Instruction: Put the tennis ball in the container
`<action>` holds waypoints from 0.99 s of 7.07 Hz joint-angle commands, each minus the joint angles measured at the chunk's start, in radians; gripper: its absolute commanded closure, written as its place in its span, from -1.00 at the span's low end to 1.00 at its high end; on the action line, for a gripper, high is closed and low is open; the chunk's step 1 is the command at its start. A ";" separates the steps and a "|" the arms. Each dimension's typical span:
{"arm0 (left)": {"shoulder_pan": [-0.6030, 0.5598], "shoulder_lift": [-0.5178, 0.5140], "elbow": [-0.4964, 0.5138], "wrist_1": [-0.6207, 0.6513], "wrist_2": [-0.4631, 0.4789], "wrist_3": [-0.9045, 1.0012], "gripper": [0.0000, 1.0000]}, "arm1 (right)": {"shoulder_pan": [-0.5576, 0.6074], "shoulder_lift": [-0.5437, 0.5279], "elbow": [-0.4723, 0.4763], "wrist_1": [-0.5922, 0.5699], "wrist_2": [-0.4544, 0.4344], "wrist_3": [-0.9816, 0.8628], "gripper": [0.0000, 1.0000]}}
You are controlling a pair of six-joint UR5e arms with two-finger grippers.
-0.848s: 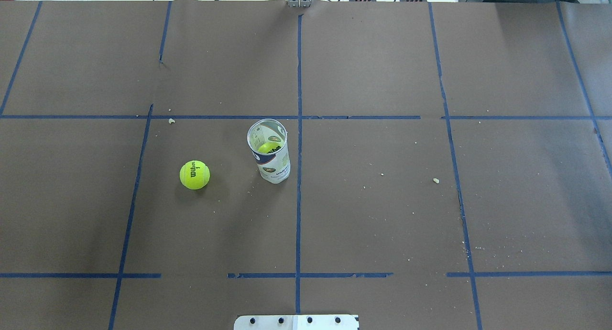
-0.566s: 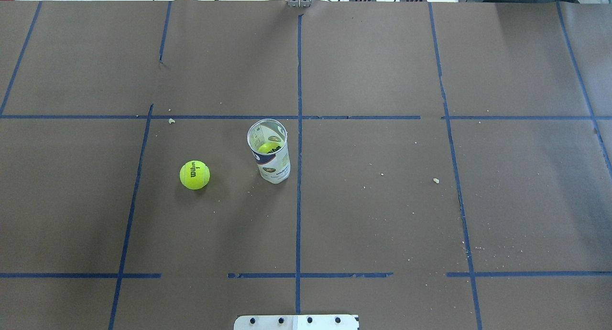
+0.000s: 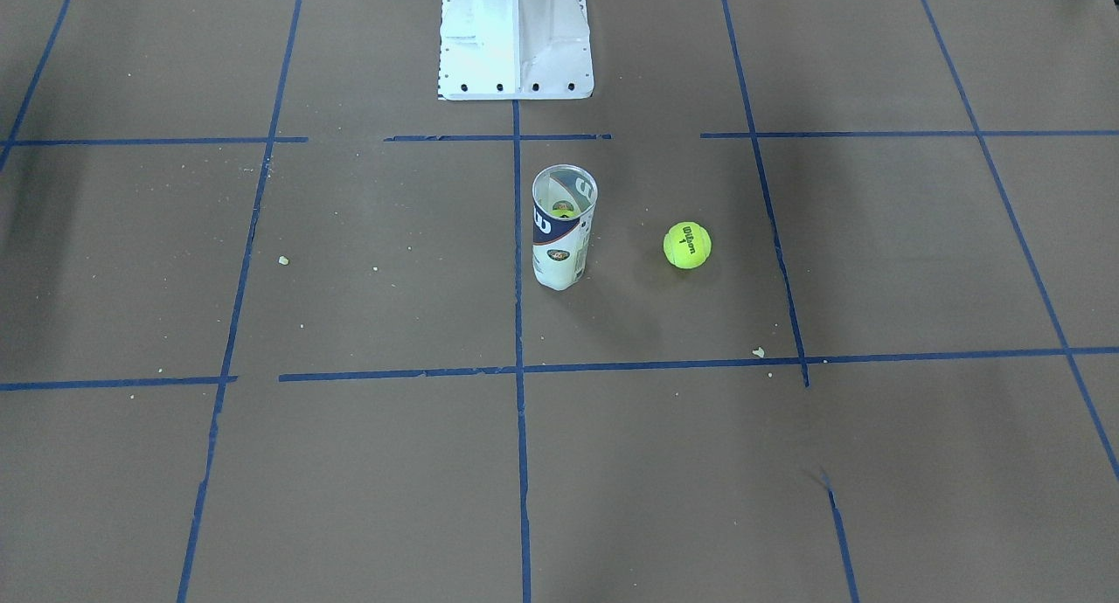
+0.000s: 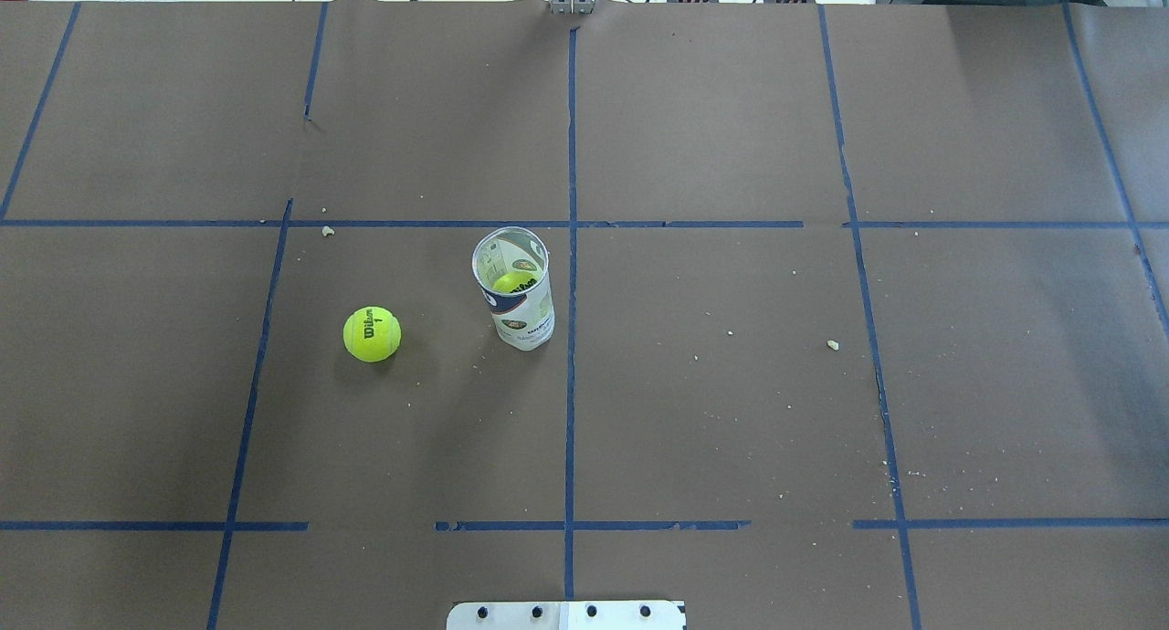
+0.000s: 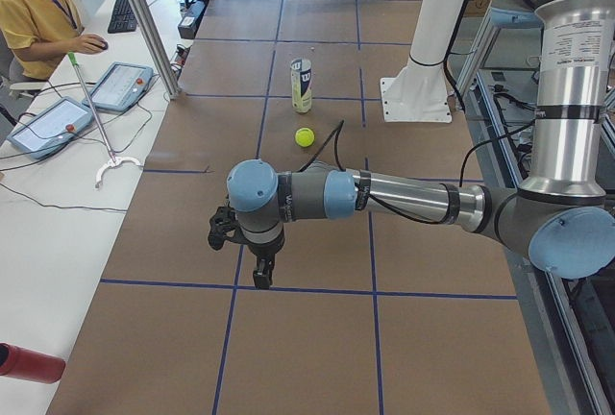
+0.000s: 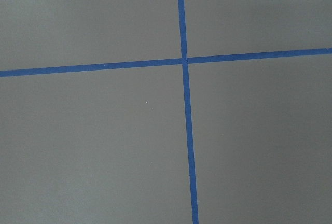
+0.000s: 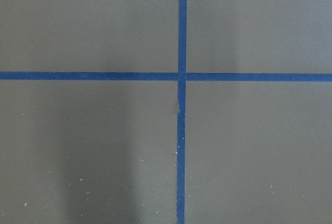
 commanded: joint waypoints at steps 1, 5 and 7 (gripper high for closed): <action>0.024 0.001 0.021 -0.242 -0.084 -0.128 -1.00 | 0.000 0.000 0.000 0.000 0.000 0.000 -1.00; 0.452 -0.069 -0.138 -0.485 0.029 -0.821 -1.00 | 0.000 -0.001 0.000 0.000 0.000 0.000 -1.00; 0.708 -0.201 -0.175 -0.474 0.167 -1.232 -1.00 | 0.000 0.000 0.000 0.000 0.000 0.000 -1.00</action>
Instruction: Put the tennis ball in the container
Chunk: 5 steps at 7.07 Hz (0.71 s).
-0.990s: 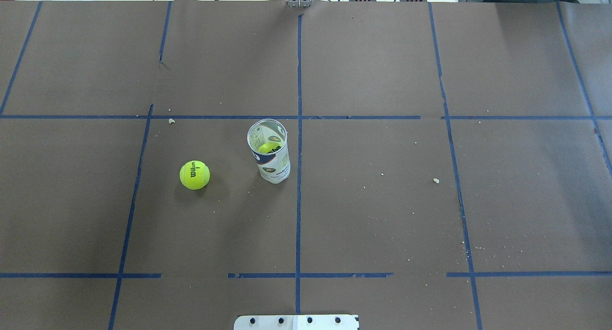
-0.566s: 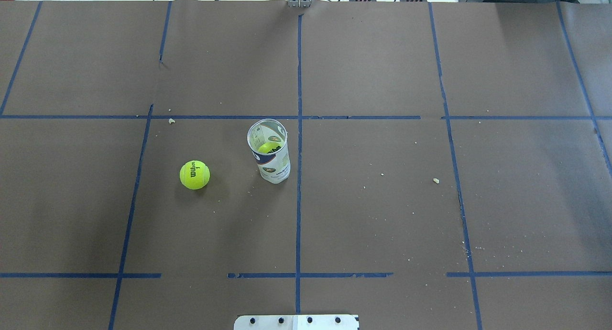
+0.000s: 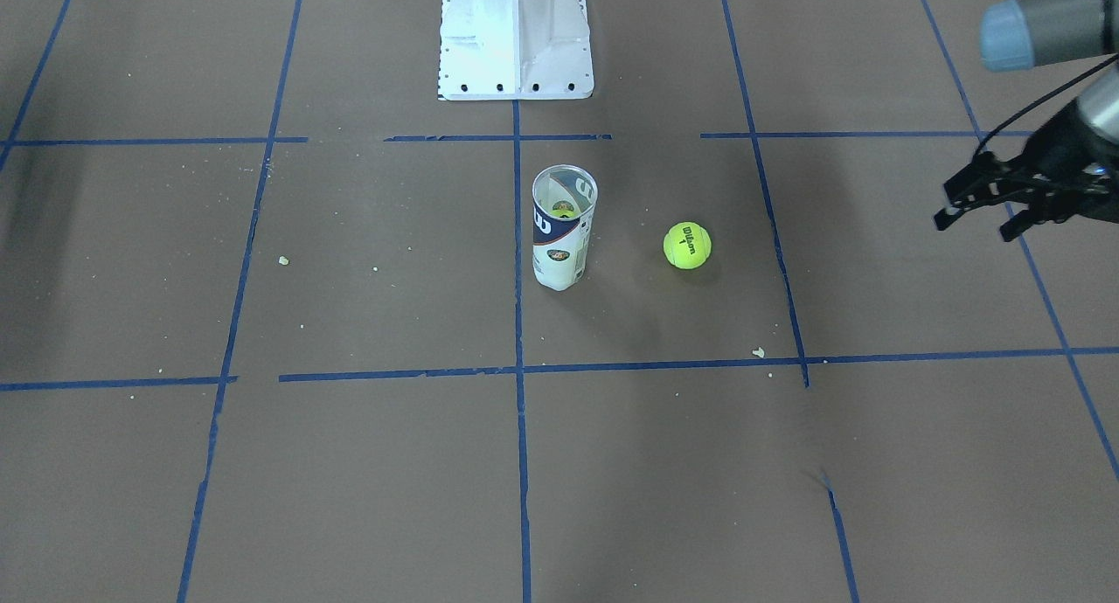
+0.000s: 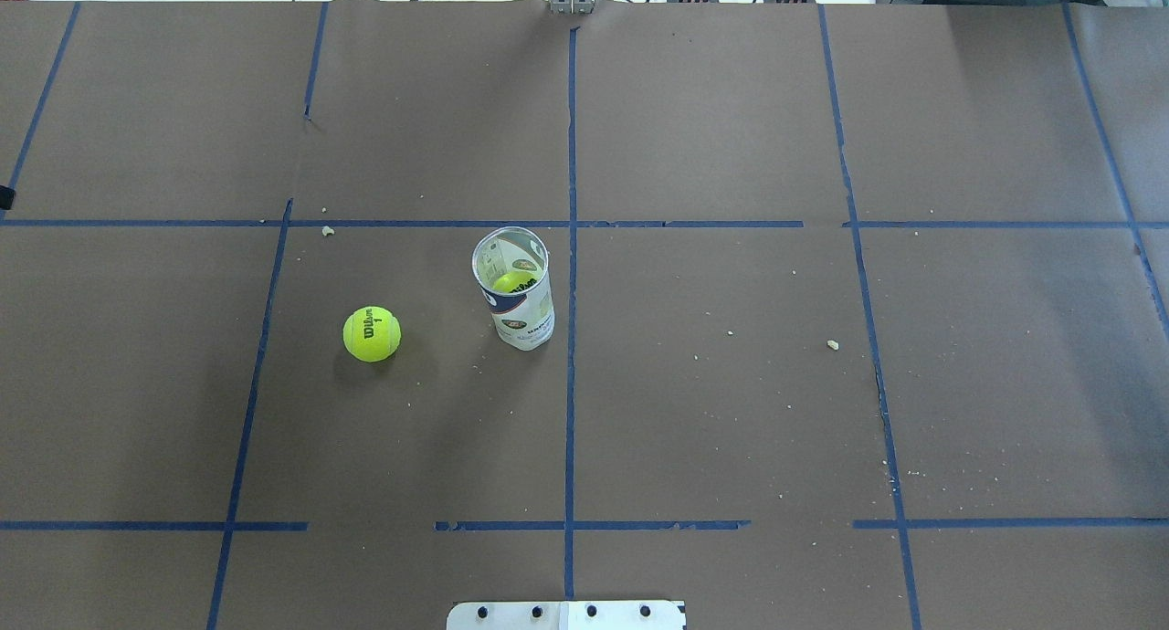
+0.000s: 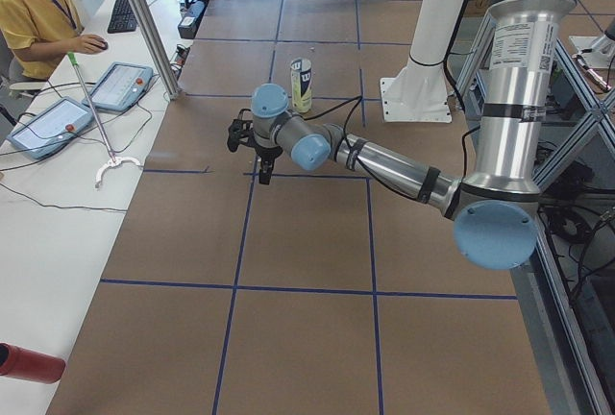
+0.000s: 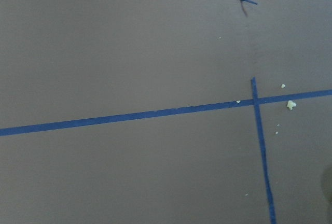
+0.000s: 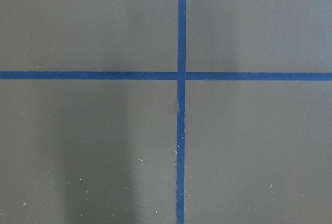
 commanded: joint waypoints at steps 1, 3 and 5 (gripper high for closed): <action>0.315 -0.137 -0.015 0.022 0.235 -0.435 -1.00 | 0.000 0.001 0.000 0.000 0.000 0.000 -1.00; 0.428 -0.245 0.012 0.183 0.332 -0.493 -1.00 | 0.000 0.001 0.000 0.000 0.000 0.000 -1.00; 0.509 -0.297 0.081 0.200 0.428 -0.552 -1.00 | 0.000 0.001 0.000 0.000 0.000 0.000 -1.00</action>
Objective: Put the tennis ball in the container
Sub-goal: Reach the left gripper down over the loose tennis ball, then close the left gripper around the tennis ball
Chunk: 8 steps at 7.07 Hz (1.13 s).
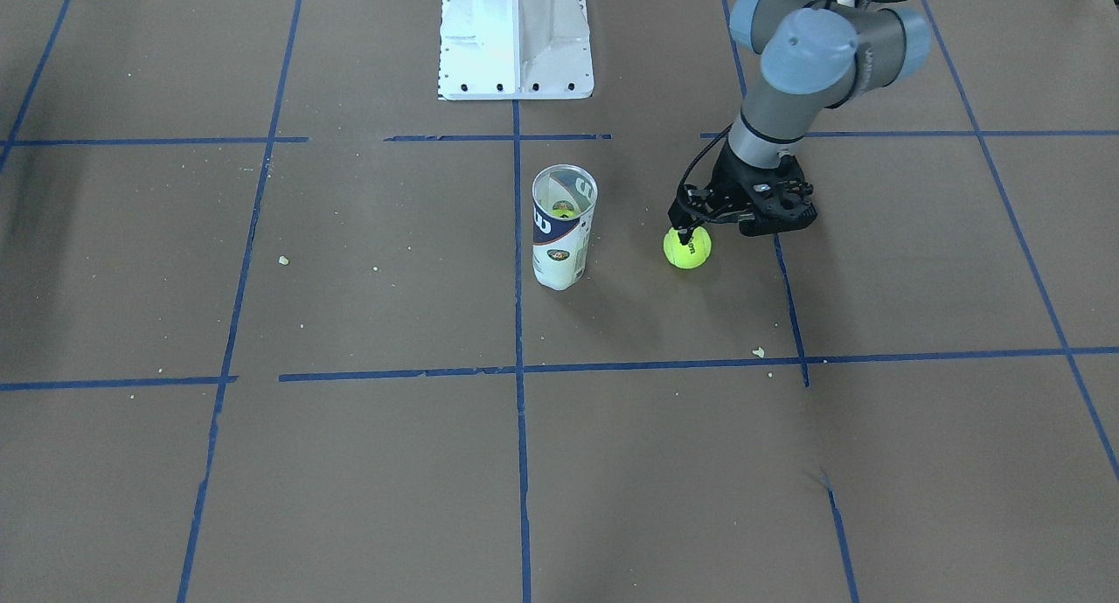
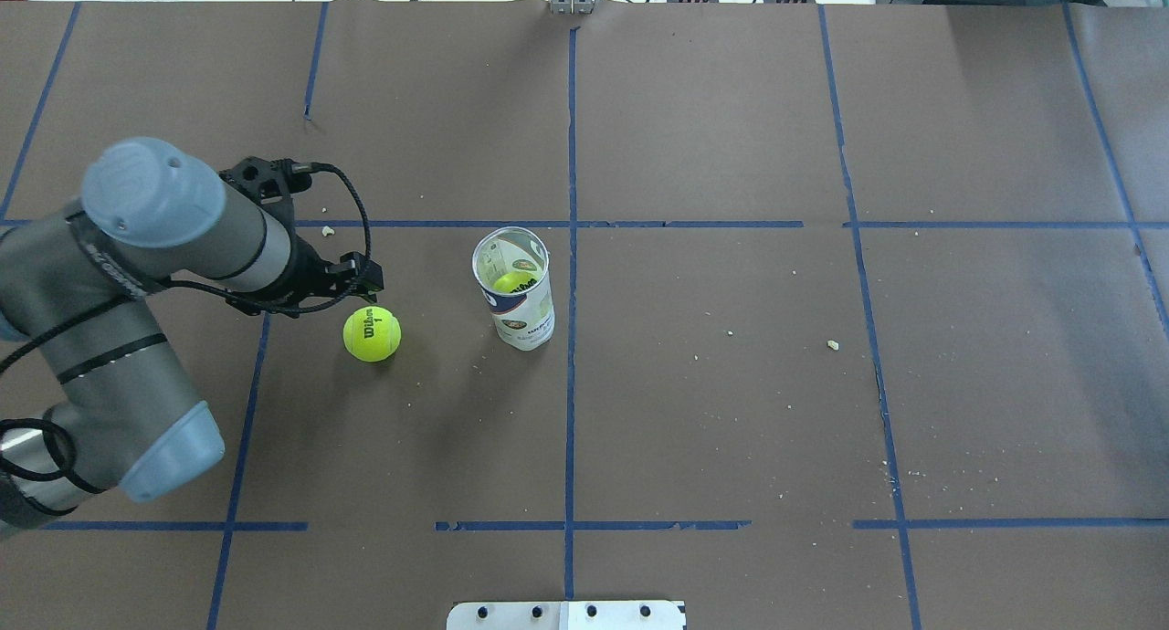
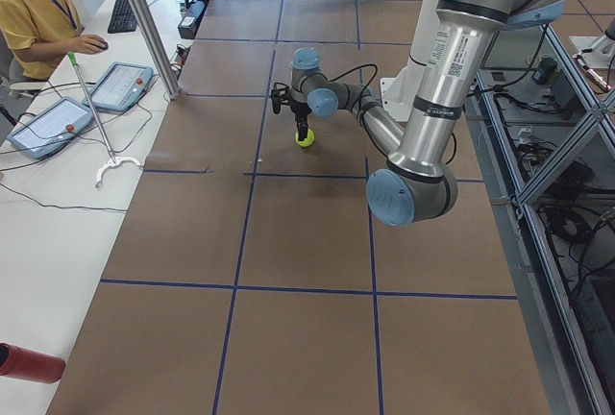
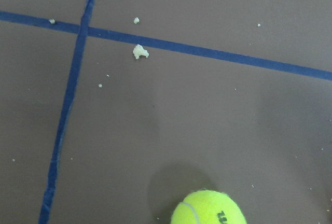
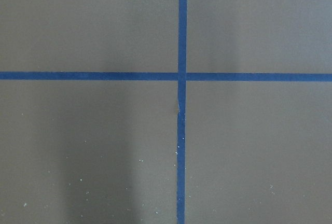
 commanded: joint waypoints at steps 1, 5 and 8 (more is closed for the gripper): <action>0.048 -0.028 0.034 0.016 0.045 -0.030 -1.00 | 0.000 -0.002 0.000 0.000 0.000 0.000 -1.00; 0.050 -0.028 0.057 0.010 0.041 -0.024 -1.00 | 0.000 0.000 0.000 0.000 0.000 0.000 -1.00; 0.050 -0.028 0.074 -0.022 0.041 -0.020 -1.00 | 0.000 0.000 0.000 0.000 0.000 0.000 -1.00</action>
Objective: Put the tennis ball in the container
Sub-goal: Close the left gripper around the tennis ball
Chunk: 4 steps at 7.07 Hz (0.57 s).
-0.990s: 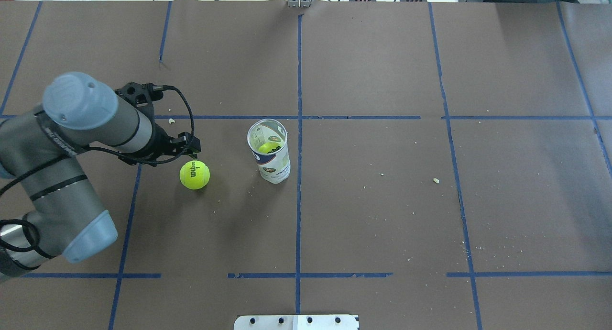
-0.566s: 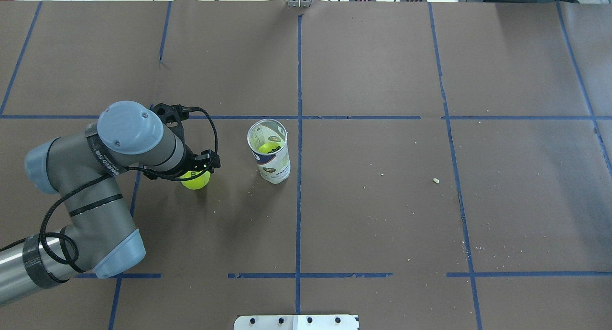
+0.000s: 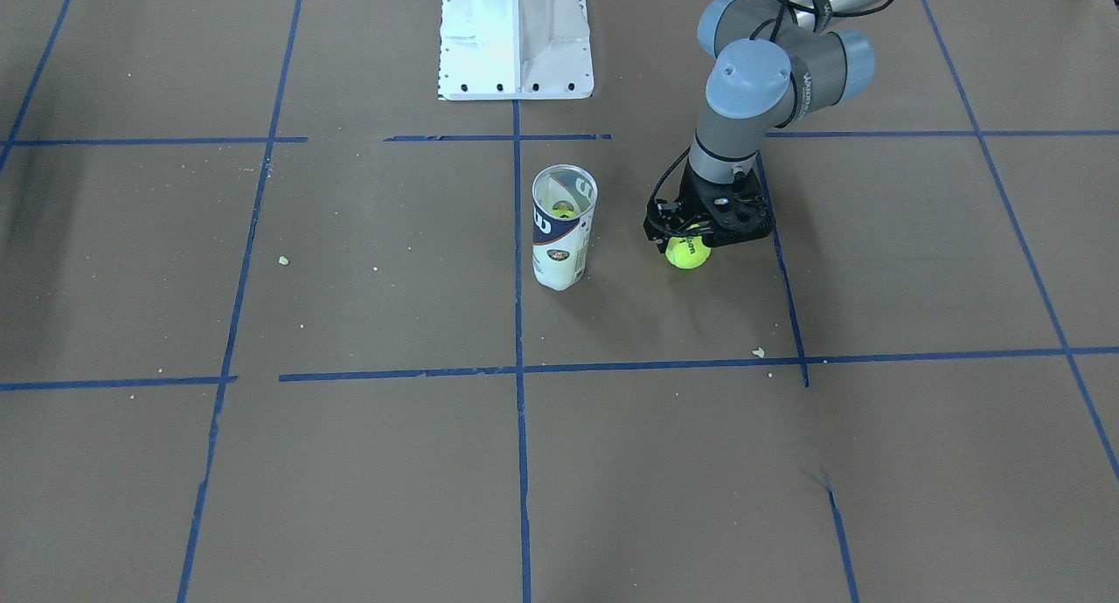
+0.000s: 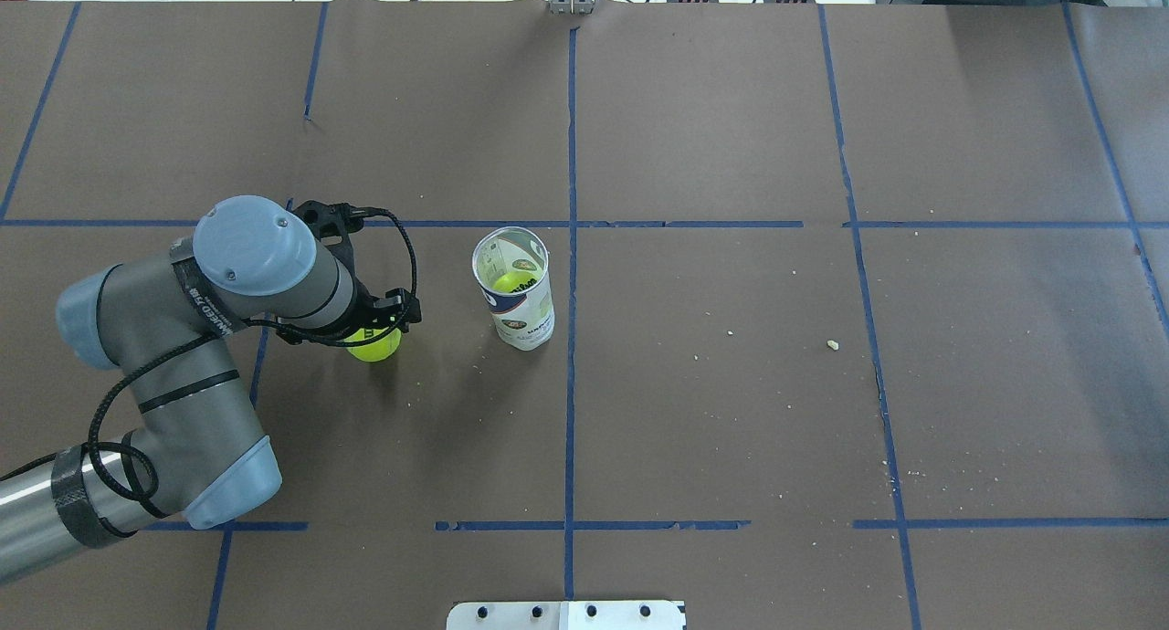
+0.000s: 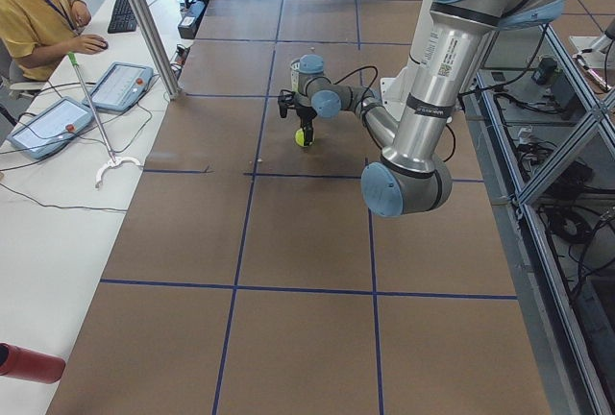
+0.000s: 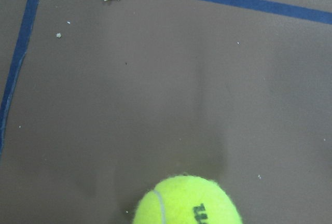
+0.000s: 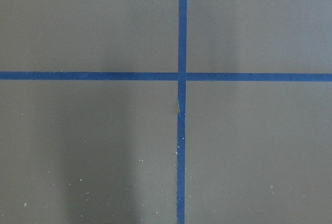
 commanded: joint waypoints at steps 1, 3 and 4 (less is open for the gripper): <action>0.000 -0.002 0.011 -0.016 0.000 0.001 -0.99 | 0.000 0.000 0.000 0.000 0.000 0.000 -1.00; 0.000 -0.002 0.032 -0.034 0.000 0.001 -0.88 | 0.000 0.000 0.000 0.000 0.000 0.000 -1.00; 0.000 -0.002 0.039 -0.040 0.000 0.001 -0.75 | -0.002 0.000 0.000 0.000 0.000 0.000 -1.00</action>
